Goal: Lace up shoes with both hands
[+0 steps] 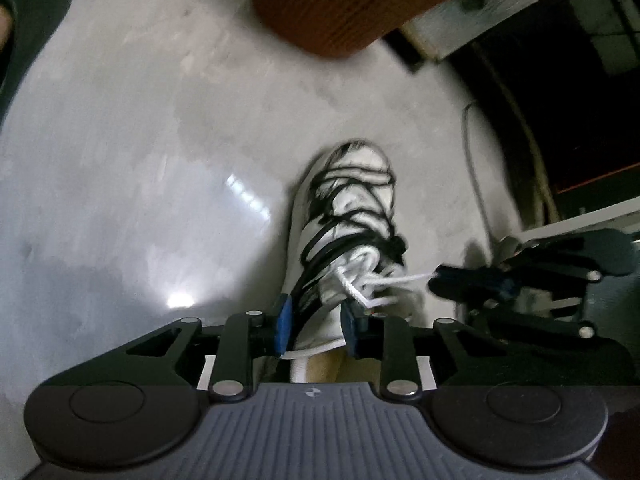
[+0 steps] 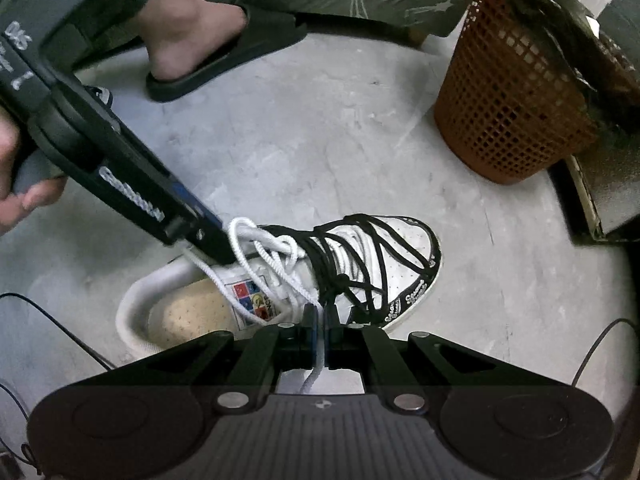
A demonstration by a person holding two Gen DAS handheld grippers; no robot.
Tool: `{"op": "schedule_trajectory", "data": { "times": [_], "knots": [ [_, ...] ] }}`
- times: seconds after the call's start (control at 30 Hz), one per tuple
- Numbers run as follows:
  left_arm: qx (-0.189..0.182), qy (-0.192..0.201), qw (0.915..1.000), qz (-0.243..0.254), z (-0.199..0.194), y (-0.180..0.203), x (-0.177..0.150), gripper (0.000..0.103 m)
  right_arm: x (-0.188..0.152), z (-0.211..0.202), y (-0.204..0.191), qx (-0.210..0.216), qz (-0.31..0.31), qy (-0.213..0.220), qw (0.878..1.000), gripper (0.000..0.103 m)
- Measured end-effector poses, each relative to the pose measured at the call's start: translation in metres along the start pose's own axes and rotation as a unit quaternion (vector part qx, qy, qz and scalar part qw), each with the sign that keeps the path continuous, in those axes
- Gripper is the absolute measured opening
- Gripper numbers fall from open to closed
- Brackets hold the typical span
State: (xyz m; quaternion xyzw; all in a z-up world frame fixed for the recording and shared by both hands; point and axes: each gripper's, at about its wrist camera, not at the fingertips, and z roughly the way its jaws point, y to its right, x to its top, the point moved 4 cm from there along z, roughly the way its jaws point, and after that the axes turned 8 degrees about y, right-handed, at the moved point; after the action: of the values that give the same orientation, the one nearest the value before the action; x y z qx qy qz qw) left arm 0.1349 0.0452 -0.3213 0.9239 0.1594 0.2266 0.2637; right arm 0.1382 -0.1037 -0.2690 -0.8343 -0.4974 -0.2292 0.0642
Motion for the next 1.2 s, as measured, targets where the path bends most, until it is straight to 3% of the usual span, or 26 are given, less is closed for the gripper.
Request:
{"op": "schedule_trajectory", "data": {
  "times": [0.23, 0.37, 0.43, 0.87, 1.1, 1.2],
  "knots": [
    [-0.018, 0.022, 0.9996, 0.007, -0.004, 0.010, 0.011, 0.028, -0.001, 0.000, 0.001, 0.000, 0.015, 0.001, 1.000, 0.004],
    [0.002, 0.015, 0.9994, 0.031, 0.003, 0.018, 0.016, 0.028, -0.002, -0.002, 0.000, 0.003, 0.018, 0.000, 1.000, 0.004],
    [0.015, 0.009, 0.9988, 0.046, 0.007, 0.020, 0.015, 0.033, -0.002, -0.003, 0.001, 0.002, 0.020, 0.001, 1.000, 0.003],
    [0.033, 0.011, 0.9956, 0.087, 0.006, 0.026, 0.011, 0.033, -0.010, -0.006, 0.009, -0.019, 0.029, -0.017, 0.999, 0.003],
    [0.050, -0.005, 0.9949, 0.088, 0.009, 0.023, 0.006, 0.032, -0.020, -0.016, 0.024, -0.039, 0.048, -0.018, 0.998, 0.003],
    [0.047, -0.009, 0.9966, 0.067, 0.009, 0.012, 0.003, 0.032, -0.023, -0.017, 0.025, -0.038, 0.056, -0.018, 0.998, 0.004]
  ]
}}
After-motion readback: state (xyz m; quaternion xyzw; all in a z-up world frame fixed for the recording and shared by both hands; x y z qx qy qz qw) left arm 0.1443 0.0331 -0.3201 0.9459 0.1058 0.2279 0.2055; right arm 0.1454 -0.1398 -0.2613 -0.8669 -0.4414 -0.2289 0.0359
